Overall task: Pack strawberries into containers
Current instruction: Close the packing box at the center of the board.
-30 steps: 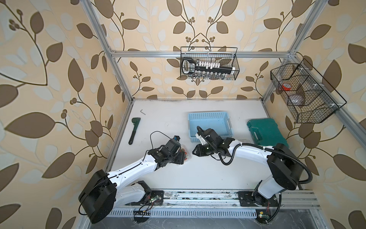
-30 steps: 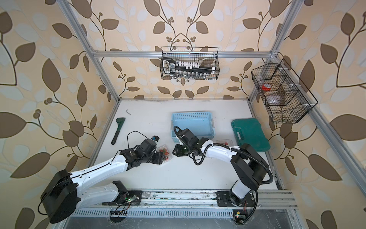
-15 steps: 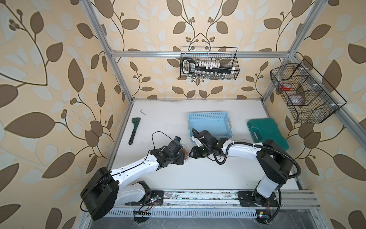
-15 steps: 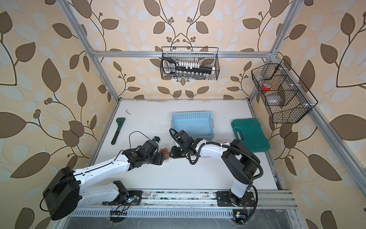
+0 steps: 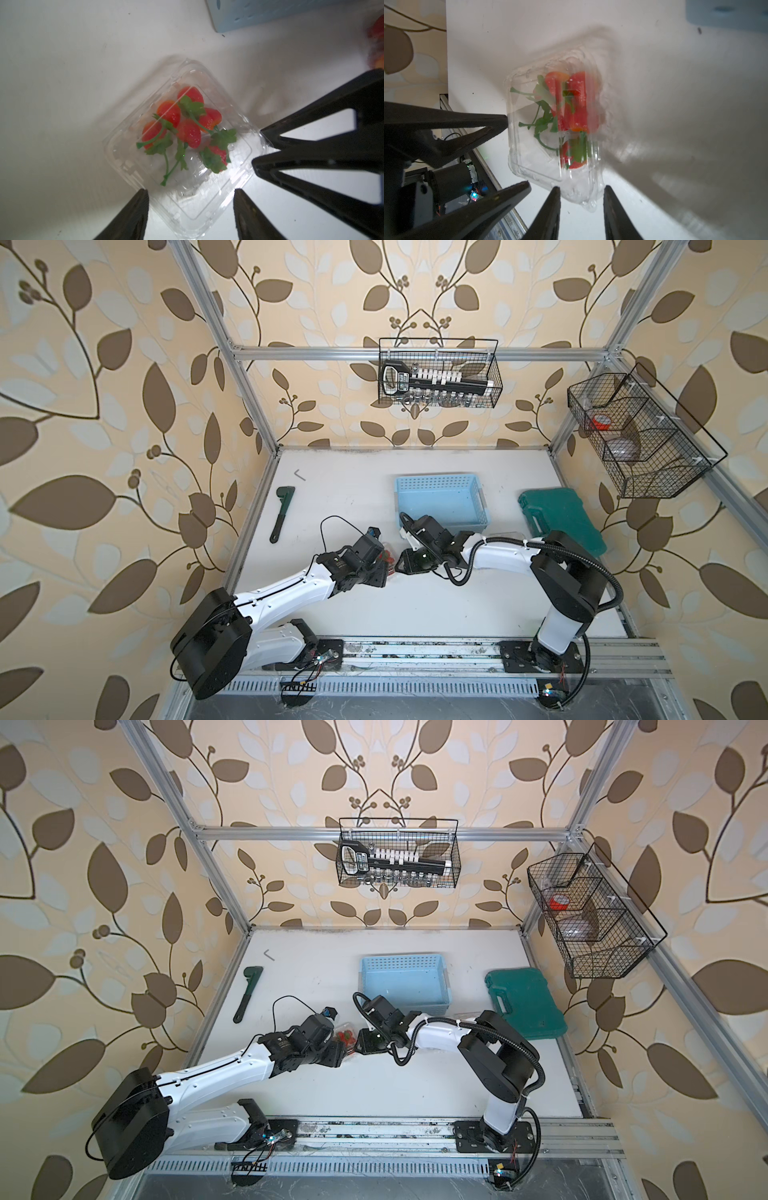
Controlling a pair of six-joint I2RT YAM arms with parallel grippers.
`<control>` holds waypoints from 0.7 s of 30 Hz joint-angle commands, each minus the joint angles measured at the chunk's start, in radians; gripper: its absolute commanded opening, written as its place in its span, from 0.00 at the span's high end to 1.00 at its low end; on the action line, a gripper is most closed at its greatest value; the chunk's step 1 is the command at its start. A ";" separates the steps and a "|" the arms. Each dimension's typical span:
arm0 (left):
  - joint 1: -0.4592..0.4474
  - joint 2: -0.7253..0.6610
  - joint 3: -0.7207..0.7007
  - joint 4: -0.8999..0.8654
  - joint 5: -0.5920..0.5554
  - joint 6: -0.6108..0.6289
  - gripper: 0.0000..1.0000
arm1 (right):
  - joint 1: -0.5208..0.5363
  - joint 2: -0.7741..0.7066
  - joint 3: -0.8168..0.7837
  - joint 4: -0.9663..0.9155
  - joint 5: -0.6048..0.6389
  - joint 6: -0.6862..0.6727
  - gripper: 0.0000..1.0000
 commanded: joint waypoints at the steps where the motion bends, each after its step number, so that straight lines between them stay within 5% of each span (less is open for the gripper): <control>1: -0.013 0.011 0.001 -0.004 -0.011 0.017 0.34 | 0.006 0.024 0.009 0.018 0.004 0.009 0.67; 21: -0.025 0.015 -0.014 0.006 -0.002 -0.010 0.34 | 0.005 0.027 -0.029 0.022 0.018 0.016 0.73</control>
